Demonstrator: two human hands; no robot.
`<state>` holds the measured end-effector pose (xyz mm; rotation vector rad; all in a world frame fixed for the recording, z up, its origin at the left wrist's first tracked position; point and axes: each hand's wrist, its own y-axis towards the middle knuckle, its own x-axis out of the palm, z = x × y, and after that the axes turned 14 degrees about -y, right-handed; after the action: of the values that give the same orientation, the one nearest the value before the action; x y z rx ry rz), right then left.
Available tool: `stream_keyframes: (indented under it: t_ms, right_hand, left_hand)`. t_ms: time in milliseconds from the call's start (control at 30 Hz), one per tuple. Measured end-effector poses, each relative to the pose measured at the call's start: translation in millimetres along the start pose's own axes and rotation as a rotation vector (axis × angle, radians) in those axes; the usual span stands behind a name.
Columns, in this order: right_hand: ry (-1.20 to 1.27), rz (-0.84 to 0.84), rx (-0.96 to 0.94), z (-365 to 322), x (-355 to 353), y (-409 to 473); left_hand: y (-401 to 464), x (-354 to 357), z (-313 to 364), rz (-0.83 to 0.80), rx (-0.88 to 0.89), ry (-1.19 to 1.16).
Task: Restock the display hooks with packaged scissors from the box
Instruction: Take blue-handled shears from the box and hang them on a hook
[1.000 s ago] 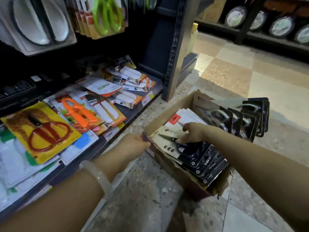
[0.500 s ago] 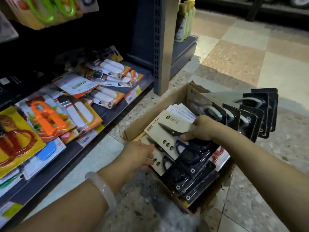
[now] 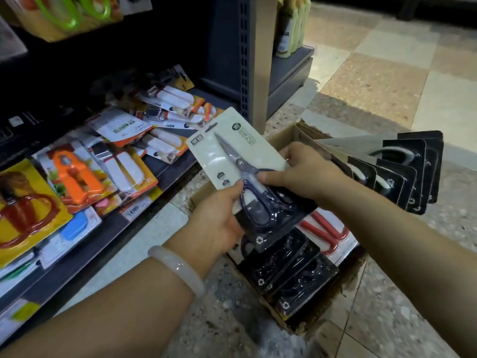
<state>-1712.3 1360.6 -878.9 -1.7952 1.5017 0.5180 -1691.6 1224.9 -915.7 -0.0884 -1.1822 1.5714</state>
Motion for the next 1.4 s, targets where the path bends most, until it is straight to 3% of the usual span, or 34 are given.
stream_keyframes:
  t_ms: [100, 200, 333, 433, 667, 800, 900, 1000, 1233, 1400]
  right_hand:
    - [0.3, -0.081, 0.082, -2, 13, 13]
    - [-0.146, -0.048, 0.028, 11, 33, 33]
    - [-0.653, -0.363, 0.024, 29, 69, 40]
    - [-0.834, -0.425, 0.037, 28, 79, 45]
    - [-0.601, -0.44, 0.152, 24, 65, 54]
    - [-0.546, -0.339, 0.16, 17, 48, 44]
    - [-0.604, -0.234, 0.067, 4, 33, 29]
    - [-0.432, -0.075, 0.106, -4, 12, 16]
    - [0.154, 0.144, -0.119, -83, 28, -2]
    - [0.312, 0.157, -0.368, -176, 66, -19]
  left_hand:
    - [3, -8, 24, 0.115, 0.167, -0.04]
    - [1, -33, 44, 0.198, 0.27, 0.002]
    - [-5, -68, 57, 0.284, 0.346, 0.0]
    - [-16, -83, 63, 0.312, 0.363, -0.044]
    - [-43, -101, 96, 0.28, 0.491, -0.015]
    - [-50, -109, 111, 0.222, 0.542, -0.064]
    - [-56, -118, 112, 0.186, 0.567, -0.069]
    - [-62, -127, 113, 0.153, 0.591, -0.041]
    - [-101, -160, 127, 0.076, 0.634, -0.034]
    - [-145, -204, 162, 0.101, 0.778, 0.007]
